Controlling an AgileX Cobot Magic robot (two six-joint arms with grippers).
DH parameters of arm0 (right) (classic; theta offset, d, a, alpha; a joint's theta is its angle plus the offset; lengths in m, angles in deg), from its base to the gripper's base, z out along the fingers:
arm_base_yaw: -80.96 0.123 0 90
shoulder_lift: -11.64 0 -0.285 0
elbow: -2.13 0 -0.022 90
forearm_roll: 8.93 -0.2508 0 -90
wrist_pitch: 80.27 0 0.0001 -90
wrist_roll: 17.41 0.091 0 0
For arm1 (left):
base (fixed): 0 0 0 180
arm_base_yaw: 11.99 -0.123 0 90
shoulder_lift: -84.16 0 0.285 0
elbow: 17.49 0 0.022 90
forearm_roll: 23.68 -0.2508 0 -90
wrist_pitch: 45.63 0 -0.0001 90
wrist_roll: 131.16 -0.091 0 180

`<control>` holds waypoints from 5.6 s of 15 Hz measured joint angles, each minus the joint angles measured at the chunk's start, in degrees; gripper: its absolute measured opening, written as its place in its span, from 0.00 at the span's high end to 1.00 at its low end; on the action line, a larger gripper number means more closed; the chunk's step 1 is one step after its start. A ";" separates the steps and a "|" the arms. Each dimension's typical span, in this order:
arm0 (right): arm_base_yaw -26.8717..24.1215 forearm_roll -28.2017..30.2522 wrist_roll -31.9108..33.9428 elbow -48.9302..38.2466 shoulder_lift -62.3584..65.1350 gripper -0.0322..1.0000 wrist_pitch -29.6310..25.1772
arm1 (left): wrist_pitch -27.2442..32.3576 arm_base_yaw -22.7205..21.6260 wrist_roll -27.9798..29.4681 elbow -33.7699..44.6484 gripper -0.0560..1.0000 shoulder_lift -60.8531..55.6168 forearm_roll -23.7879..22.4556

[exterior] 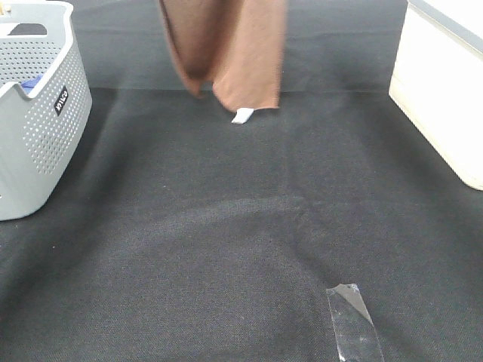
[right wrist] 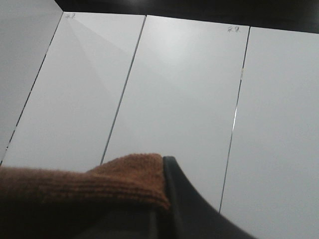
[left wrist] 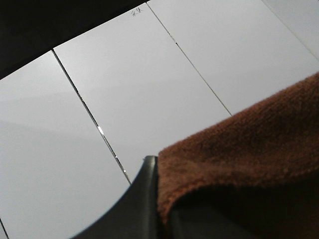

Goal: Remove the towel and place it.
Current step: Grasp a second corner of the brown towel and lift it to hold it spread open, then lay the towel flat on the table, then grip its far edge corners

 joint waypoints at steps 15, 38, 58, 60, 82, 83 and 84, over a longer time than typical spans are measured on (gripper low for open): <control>-3.67 1.03 8.59 1.09 -2.75 0.96 -9.57 | 11.80 -0.63 1.38 -8.48 0.95 7.05 1.26; -3.61 1.72 13.01 11.86 -3.50 0.96 -14.09 | 7.68 -1.32 0.52 -16.84 0.95 7.16 -4.76; -3.67 -5.21 11.63 11.57 9.57 0.96 -98.43 | 96.20 5.96 10.31 -14.55 0.95 -4.70 21.89; -3.67 -7.28 11.57 6.93 15.18 0.96 -98.43 | 96.26 6.02 10.94 -5.04 0.95 -10.83 23.66; -2.86 -22.46 17.82 -85.71 81.07 0.96 -97.29 | 94.08 6.99 10.83 94.88 0.95 -83.42 47.04; -2.86 -22.52 17.99 -87.61 82.10 0.96 -97.35 | 94.02 6.99 10.66 96.66 0.95 -83.59 47.56; -2.86 -22.57 17.99 -88.69 82.16 0.96 -97.29 | 93.97 6.99 10.66 98.32 0.95 -83.65 47.84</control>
